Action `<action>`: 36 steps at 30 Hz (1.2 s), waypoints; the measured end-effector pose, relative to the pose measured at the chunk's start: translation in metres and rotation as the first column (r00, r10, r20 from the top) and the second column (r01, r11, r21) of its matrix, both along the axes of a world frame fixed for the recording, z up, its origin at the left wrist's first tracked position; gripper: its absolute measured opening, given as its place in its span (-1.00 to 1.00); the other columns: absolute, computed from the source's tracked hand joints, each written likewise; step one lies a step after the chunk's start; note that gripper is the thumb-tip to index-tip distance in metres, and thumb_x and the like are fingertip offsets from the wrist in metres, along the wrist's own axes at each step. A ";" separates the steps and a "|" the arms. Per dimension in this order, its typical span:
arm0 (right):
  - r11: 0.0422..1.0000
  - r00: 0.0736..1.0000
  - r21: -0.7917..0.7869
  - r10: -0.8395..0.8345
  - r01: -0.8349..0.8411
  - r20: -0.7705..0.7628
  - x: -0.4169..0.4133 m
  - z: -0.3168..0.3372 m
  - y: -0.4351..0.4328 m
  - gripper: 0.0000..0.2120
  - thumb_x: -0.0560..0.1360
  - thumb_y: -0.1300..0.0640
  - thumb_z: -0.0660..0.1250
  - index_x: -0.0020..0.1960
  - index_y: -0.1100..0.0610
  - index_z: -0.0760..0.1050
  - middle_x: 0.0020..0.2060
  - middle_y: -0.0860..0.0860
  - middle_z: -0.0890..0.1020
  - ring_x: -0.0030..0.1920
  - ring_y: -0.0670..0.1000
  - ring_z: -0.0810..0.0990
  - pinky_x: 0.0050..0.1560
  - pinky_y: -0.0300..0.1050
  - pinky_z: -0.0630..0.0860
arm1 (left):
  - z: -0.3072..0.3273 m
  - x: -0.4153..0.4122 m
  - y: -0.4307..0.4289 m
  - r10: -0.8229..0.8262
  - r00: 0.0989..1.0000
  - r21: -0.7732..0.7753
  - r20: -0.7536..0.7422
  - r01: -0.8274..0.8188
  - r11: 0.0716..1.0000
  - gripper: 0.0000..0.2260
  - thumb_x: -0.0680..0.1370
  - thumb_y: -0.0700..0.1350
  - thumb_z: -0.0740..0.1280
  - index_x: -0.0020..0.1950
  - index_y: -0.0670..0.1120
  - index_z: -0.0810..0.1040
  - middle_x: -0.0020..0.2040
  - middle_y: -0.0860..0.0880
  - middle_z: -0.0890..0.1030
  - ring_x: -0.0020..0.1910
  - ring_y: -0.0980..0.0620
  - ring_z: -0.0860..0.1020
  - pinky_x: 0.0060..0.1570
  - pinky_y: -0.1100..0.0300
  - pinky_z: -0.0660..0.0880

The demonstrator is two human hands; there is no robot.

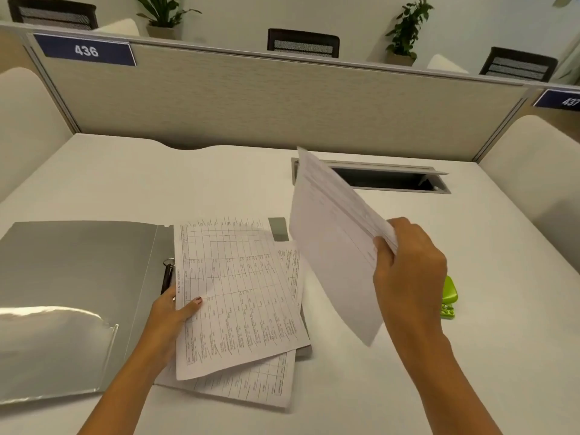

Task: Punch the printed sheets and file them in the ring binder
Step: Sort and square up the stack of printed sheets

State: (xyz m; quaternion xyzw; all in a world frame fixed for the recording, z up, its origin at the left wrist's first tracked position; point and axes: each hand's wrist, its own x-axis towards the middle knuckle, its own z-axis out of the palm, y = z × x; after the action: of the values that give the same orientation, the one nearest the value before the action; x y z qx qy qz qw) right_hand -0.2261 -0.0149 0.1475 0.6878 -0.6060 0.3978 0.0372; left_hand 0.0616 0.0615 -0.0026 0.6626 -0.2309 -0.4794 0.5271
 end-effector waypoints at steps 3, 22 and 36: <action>0.995 0.984 -0.087 0.069 -0.055 0.166 0.014 0.006 0.009 -0.75 0.46 0.10 0.36 0.07 0.22 0.53 -0.14 0.03 0.59 -0.20 -0.10 0.48 -0.13 -0.53 0.37 | -0.003 -0.005 -0.004 -0.020 1.000 -0.003 -0.019 0.020 1.000 -0.62 0.53 -0.31 0.32 0.33 -0.09 0.44 0.13 -0.10 0.62 0.04 -0.11 0.62 -0.06 -0.05 0.58; 0.785 0.707 0.538 -0.191 -0.306 0.681 0.062 -0.126 0.028 -0.77 0.51 0.09 0.35 0.15 0.05 0.45 -0.03 -0.05 0.60 -0.08 -0.10 0.59 -0.21 -0.39 0.53 | -0.006 -0.015 -0.015 0.122 0.971 0.072 -0.205 -0.109 0.991 -0.69 0.63 0.06 0.15 0.27 -0.06 0.49 0.11 -0.15 0.62 0.09 -0.18 0.57 0.09 -0.06 0.50; 0.746 0.745 0.539 -0.087 -0.391 0.662 0.055 -0.148 0.030 -0.67 0.43 0.18 0.44 0.10 0.02 0.38 0.00 -0.13 0.54 0.04 -0.06 0.56 -0.16 -0.32 0.59 | -0.019 -0.020 -0.015 0.017 1.000 0.008 0.022 -0.017 1.000 -0.75 0.56 -0.25 0.31 0.23 -0.08 0.47 0.10 -0.07 0.60 0.06 -0.11 0.58 -0.02 0.02 0.53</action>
State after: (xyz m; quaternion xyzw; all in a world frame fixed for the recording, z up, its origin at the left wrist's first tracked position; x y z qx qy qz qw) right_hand -0.1715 0.0148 -0.0003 0.5251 -0.6159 0.3774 -0.4500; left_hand 0.0414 0.0466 -0.0213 0.6717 -0.2291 -0.4687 0.5260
